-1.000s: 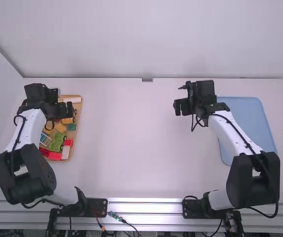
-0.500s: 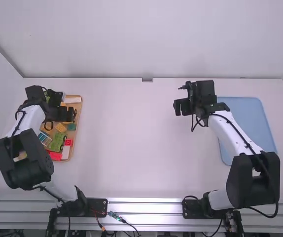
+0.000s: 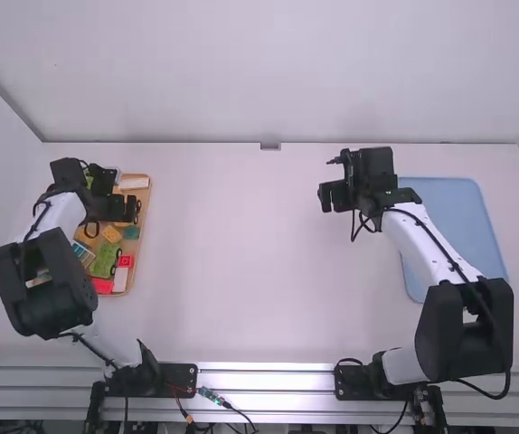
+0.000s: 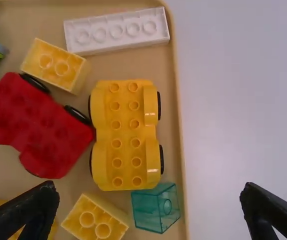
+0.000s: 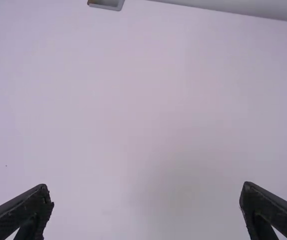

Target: Assemble lego blocks to make yellow taxi

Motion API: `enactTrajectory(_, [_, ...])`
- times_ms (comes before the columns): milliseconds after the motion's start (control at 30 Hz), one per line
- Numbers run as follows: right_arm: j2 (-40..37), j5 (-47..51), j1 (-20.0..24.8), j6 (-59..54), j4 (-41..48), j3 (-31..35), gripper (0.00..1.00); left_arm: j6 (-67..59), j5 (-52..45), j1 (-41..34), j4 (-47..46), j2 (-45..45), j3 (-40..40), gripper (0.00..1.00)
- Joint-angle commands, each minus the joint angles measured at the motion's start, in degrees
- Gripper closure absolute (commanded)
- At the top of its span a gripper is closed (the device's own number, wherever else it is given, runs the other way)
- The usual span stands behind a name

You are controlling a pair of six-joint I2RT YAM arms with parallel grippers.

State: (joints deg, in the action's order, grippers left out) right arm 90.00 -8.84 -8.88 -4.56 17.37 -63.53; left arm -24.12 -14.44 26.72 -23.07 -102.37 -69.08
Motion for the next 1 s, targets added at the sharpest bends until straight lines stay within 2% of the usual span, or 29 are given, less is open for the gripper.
enactTrajectory(0, [0.5,-0.3,-0.1,0.0,0.1,-1.9,0.01,-0.9,-1.1,0.0,0.0,-2.1,0.8,0.01])
enactTrajectory(167, [0.5,-0.2,-0.1,0.0,0.1,-1.9,0.01,-0.5,-0.9,0.0,0.6,-4.5,0.2,0.02])
enactTrajectory(300, [0.5,-0.2,-0.1,0.0,0.1,-1.9,0.01,0.7,-0.6,0.0,2.0,-4.8,0.2,0.11])
enactTrajectory(567, [0.5,-0.3,-0.1,0.0,0.1,-1.9,0.01,0.7,0.7,0.0,3.2,-7.5,0.1,0.08])
enactTrajectory(967, [0.5,-0.3,-0.2,0.0,0.2,-1.9,0.01,2.0,0.7,1.5,5.0,-8.2,0.2,0.11])
